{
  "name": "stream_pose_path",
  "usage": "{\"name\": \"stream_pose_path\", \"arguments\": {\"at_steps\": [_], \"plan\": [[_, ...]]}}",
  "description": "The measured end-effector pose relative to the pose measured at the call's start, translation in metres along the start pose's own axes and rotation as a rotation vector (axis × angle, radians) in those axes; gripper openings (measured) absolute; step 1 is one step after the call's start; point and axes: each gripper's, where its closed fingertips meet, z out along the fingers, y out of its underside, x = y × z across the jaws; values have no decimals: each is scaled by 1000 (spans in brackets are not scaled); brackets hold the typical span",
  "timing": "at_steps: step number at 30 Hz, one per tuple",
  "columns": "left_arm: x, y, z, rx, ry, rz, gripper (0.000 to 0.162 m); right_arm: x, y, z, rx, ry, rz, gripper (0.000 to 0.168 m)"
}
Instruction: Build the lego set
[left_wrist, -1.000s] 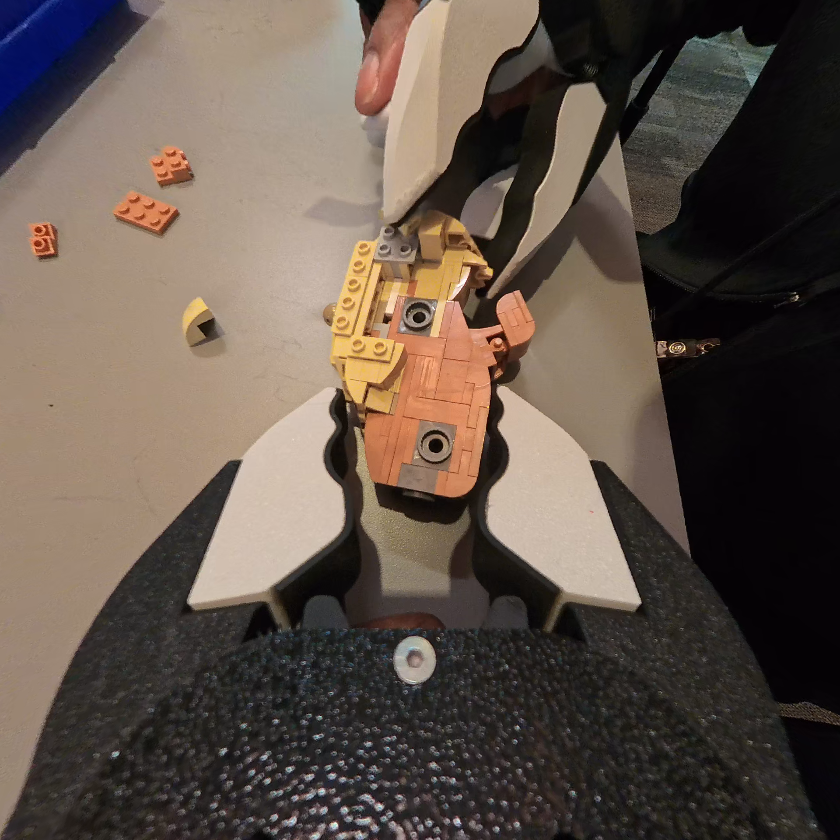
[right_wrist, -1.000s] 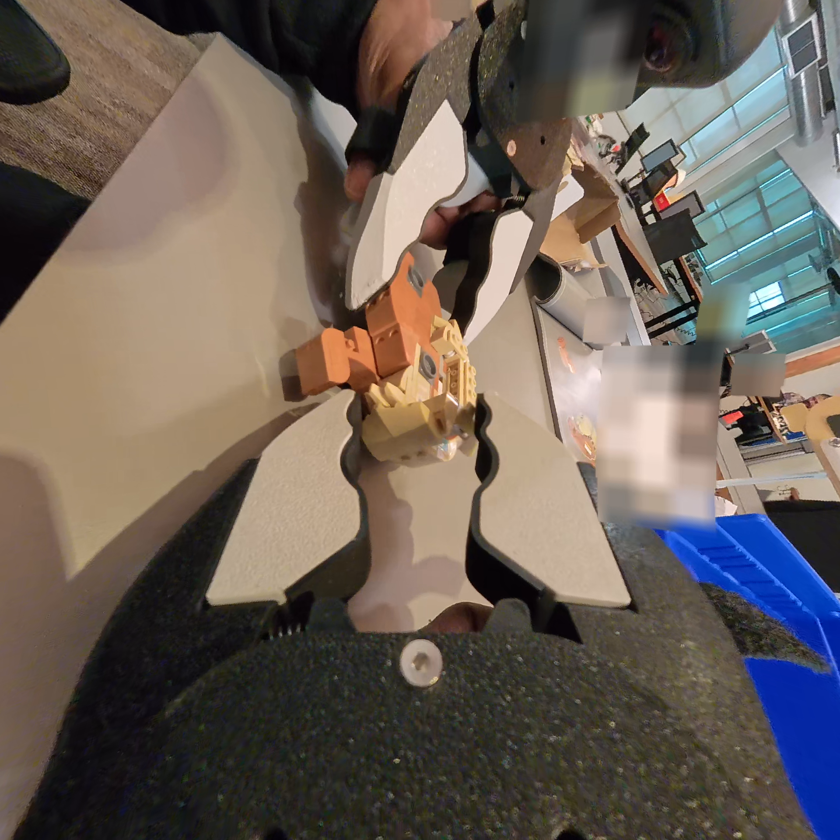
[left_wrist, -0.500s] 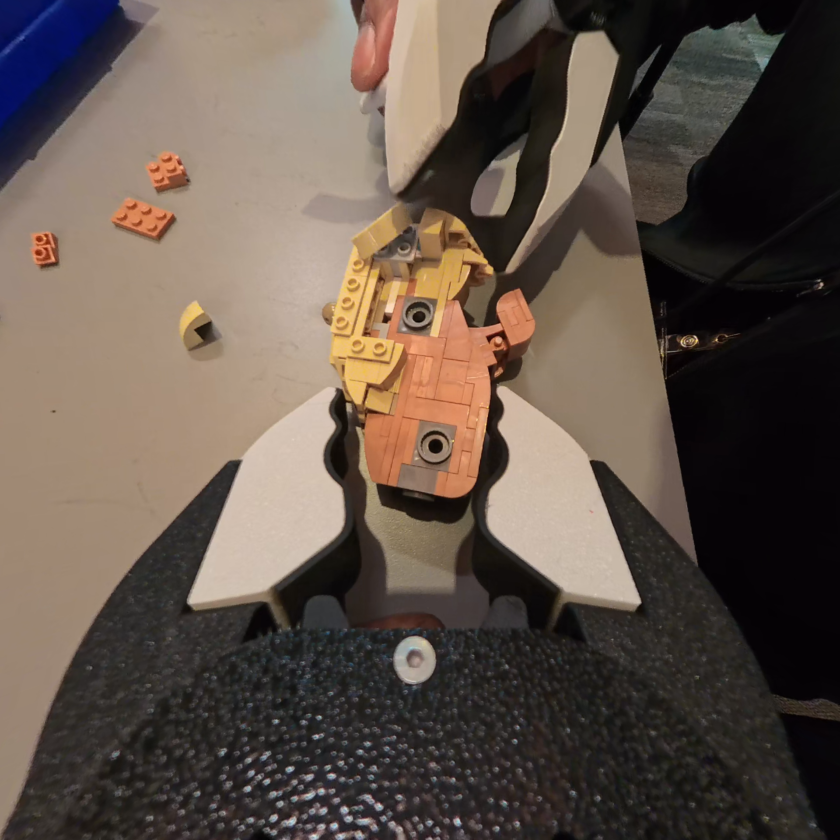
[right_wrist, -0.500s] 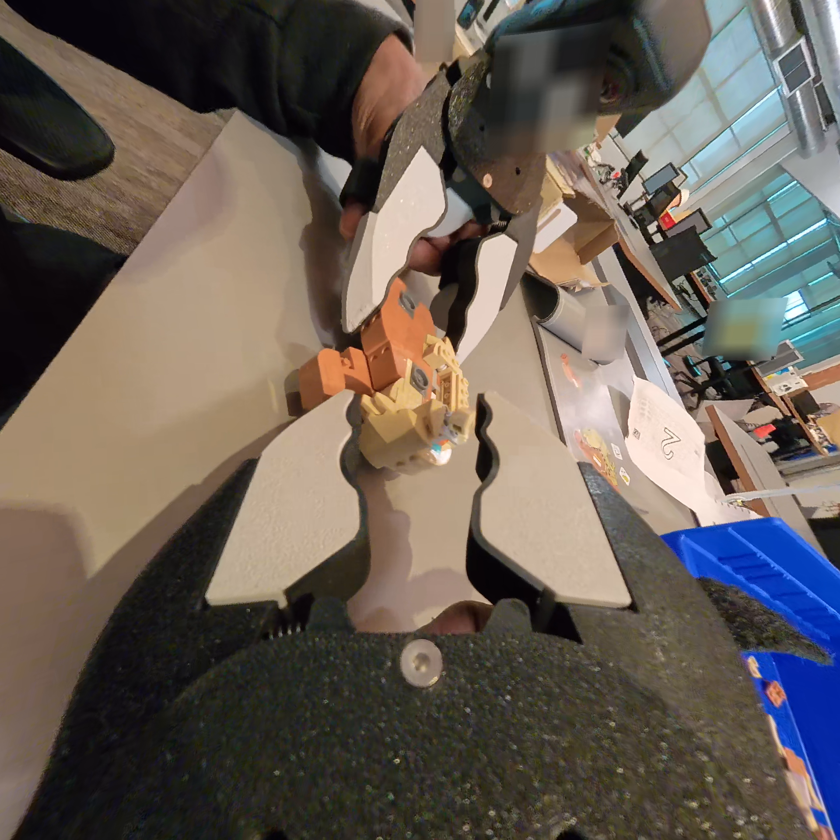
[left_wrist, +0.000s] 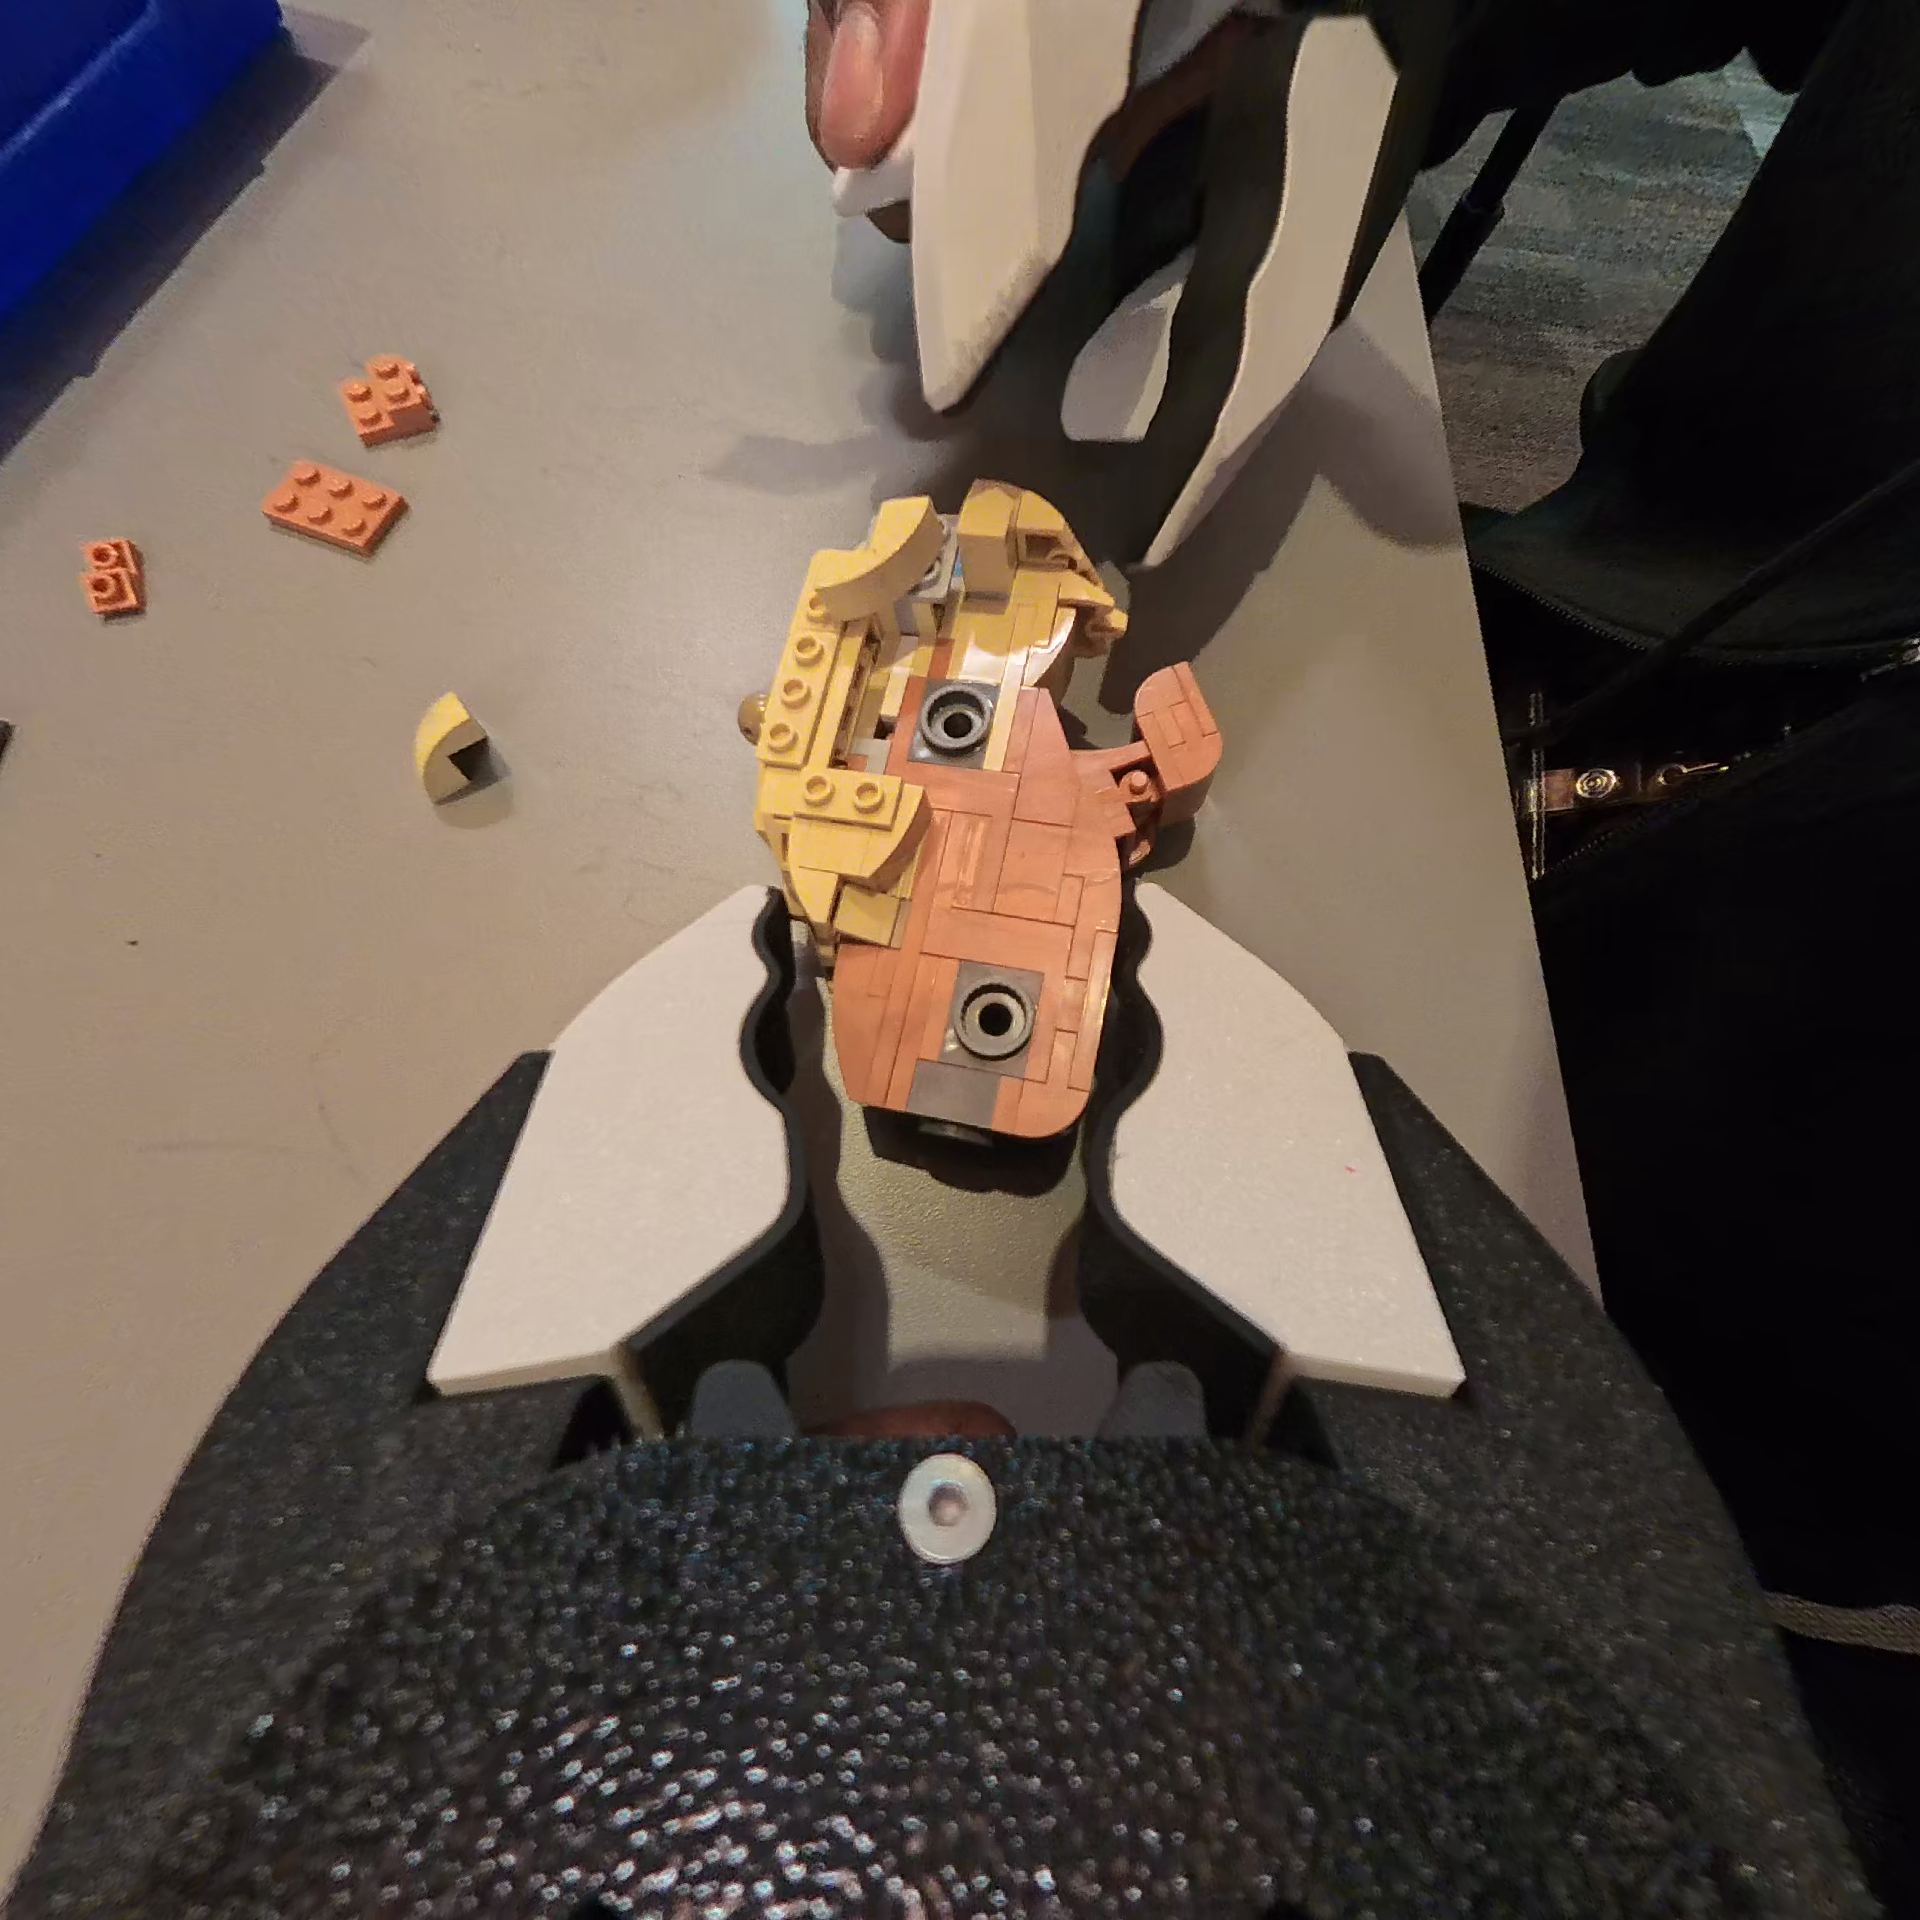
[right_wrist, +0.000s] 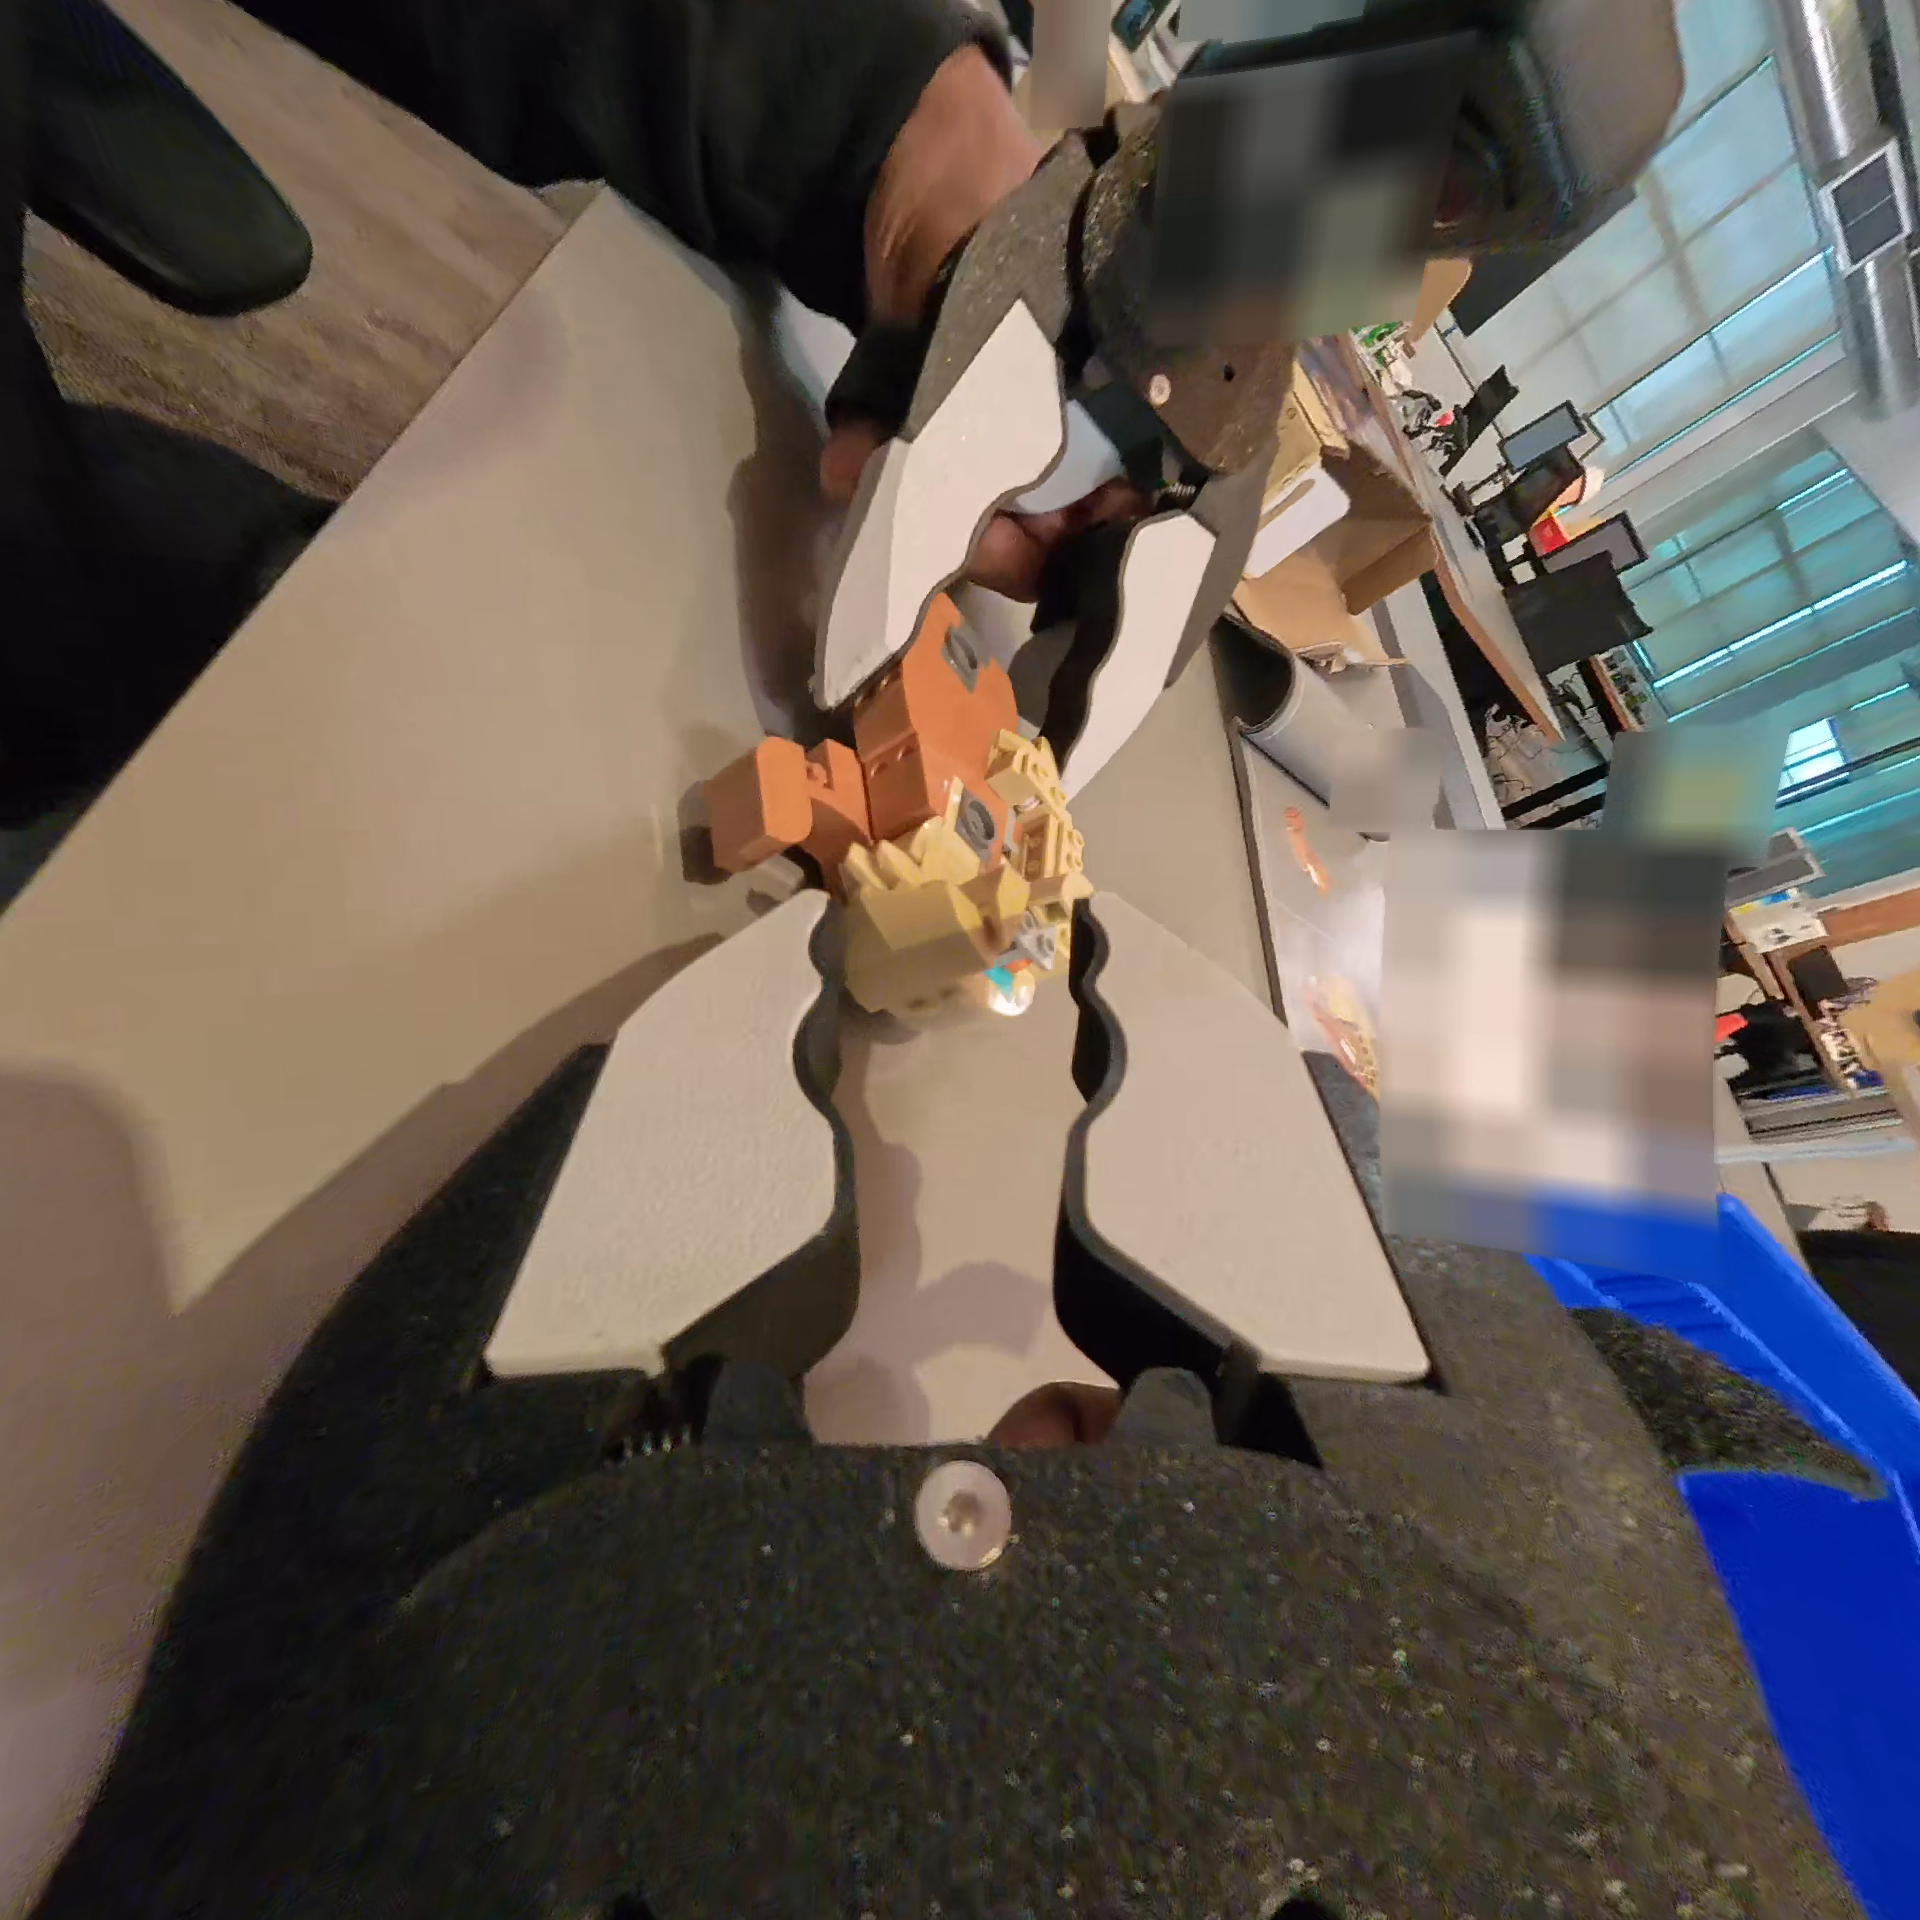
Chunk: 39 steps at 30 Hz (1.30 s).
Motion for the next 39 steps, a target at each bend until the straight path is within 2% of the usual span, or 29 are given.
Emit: {"name": "stream_pose_path", "arguments": {"at_steps": [18, 39], "plan": [[-1, 0, 0, -3, 4, -14, 59, -4, 11, 14, -125, 94, -290, 42], [-1, 0, 0, -2, 2, -14, 59, -4, 11, 14, -153, 90, -279, 41]]}}
